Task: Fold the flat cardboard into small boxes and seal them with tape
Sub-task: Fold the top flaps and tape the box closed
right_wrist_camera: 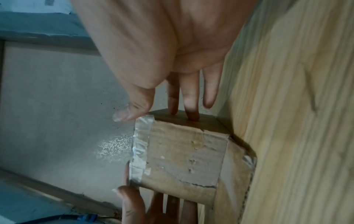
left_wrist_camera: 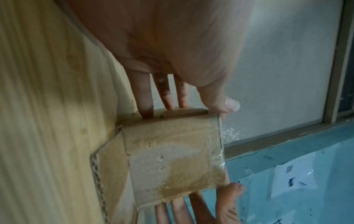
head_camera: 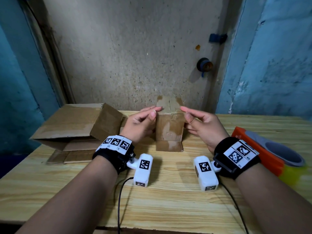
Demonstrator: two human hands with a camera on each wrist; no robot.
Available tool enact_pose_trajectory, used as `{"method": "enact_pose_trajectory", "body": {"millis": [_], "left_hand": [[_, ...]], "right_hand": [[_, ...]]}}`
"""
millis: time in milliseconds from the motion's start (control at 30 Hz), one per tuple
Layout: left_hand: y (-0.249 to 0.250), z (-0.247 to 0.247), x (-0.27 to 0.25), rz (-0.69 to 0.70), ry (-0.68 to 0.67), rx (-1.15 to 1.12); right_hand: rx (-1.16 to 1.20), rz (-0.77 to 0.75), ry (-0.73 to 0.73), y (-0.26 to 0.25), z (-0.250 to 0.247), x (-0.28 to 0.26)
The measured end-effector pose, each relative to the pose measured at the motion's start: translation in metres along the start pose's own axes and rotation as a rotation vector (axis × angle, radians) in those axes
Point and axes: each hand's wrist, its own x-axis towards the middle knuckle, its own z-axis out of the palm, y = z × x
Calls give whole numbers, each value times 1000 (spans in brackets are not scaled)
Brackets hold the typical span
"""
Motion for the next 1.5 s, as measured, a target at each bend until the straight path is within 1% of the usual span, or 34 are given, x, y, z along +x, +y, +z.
{"method": "enact_pose_trajectory", "body": {"millis": [133,233,300,400,467,600,700,833,933,967,1033,1100,1233,1367,1500], "left_hand": [[0,0,-1,-4,-47,15],[0,-1,-1,-22,-31,11],[0,-1,-1,-34,-35,-4],[0,-1,-1,-46,-13,-33],[0,1,0,-62,18,-67],[4,7,0,-131,22,-217],[6,11,-2,-61,18,-165],[4,18,-2,58,-9,-36],[-4,20,4,212,52,85],[-6,21,6,232,76,113],[-8,23,9,229,101,121],[-9,24,9,222,82,66],[-10,20,8,140,58,-78],[-16,19,11,90,77,-134],[-17,17,11,61,66,-125]], "right_hand": [[76,43,3,1,1,3],[262,106,-27,3,3,4],[336,120,-36,6,1,6],[360,116,-44,10,0,7],[340,86,-52,9,0,7],[296,18,-28,0,2,5],[175,-41,33,-4,10,3],[-27,-109,130,6,14,8],[-32,-125,125,10,13,11],[-13,-136,111,10,13,11],[16,-153,83,11,14,11],[11,-147,44,16,12,12],[65,-99,-59,16,6,12],[146,-43,-4,10,3,11],[190,24,-22,10,-2,12]]}}
